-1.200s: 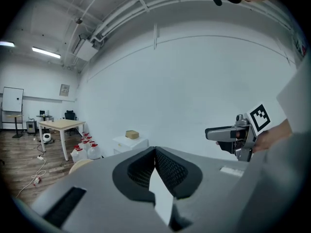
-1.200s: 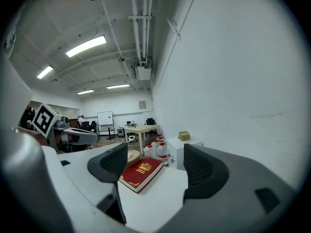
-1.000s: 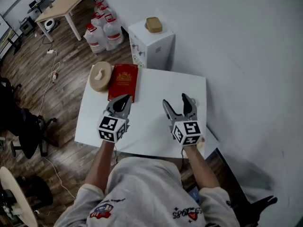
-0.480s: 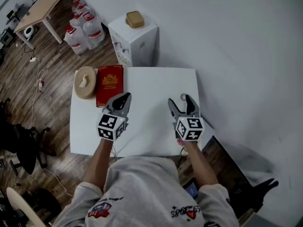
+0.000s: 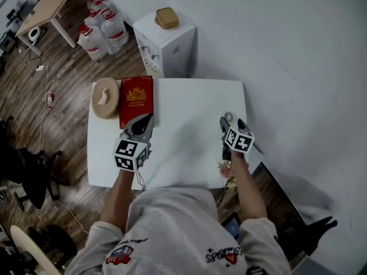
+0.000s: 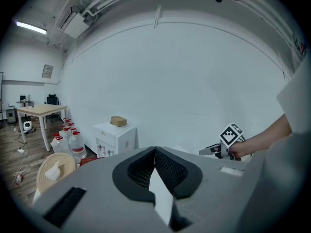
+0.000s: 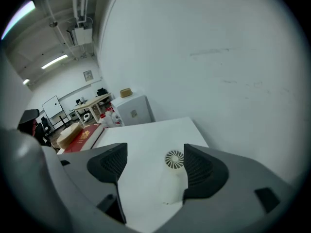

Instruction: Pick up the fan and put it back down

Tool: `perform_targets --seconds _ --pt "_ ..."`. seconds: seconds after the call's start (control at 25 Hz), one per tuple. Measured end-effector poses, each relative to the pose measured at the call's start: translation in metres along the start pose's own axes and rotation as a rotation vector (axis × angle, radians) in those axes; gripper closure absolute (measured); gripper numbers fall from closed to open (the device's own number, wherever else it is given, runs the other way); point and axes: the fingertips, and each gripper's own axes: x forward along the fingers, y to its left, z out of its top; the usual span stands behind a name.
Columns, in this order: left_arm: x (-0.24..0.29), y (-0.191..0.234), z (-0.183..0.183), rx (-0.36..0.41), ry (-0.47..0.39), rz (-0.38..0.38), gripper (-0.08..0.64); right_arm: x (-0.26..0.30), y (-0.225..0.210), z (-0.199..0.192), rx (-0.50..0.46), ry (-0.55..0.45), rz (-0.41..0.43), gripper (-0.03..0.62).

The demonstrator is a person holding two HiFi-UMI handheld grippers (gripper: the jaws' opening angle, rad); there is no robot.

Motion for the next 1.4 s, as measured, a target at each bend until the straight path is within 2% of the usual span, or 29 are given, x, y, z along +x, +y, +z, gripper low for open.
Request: perform_targets --seconds 0.16,0.44,0.6,0.88,0.96,1.08,1.4 --pt "-0.016 0.023 -0.008 -0.028 0.016 0.048 0.555 0.027 -0.019 -0.023 0.041 0.106 -0.038 0.242" --pt "-0.040 0.052 -0.026 -0.054 0.034 0.121 0.555 0.070 -0.040 -0.072 0.004 0.306 -0.093 0.235" --pt "-0.051 0.061 -0.037 -0.062 0.057 0.148 0.555 0.082 -0.044 -0.084 0.042 0.344 -0.101 0.244" --pt "-0.062 0.068 -0.043 -0.070 0.063 0.178 0.555 0.092 -0.048 -0.097 0.014 0.421 -0.108 0.266" --pt "-0.061 0.068 -0.046 -0.072 0.065 0.179 0.555 0.094 -0.051 -0.102 0.001 0.442 -0.112 0.297" --pt "-0.060 0.065 -0.051 -0.080 0.072 0.175 0.555 0.093 -0.053 -0.110 -0.005 0.477 -0.119 0.382" --pt "-0.063 0.059 -0.052 -0.077 0.074 0.170 0.555 0.088 -0.050 -0.113 -0.016 0.536 -0.102 0.396"
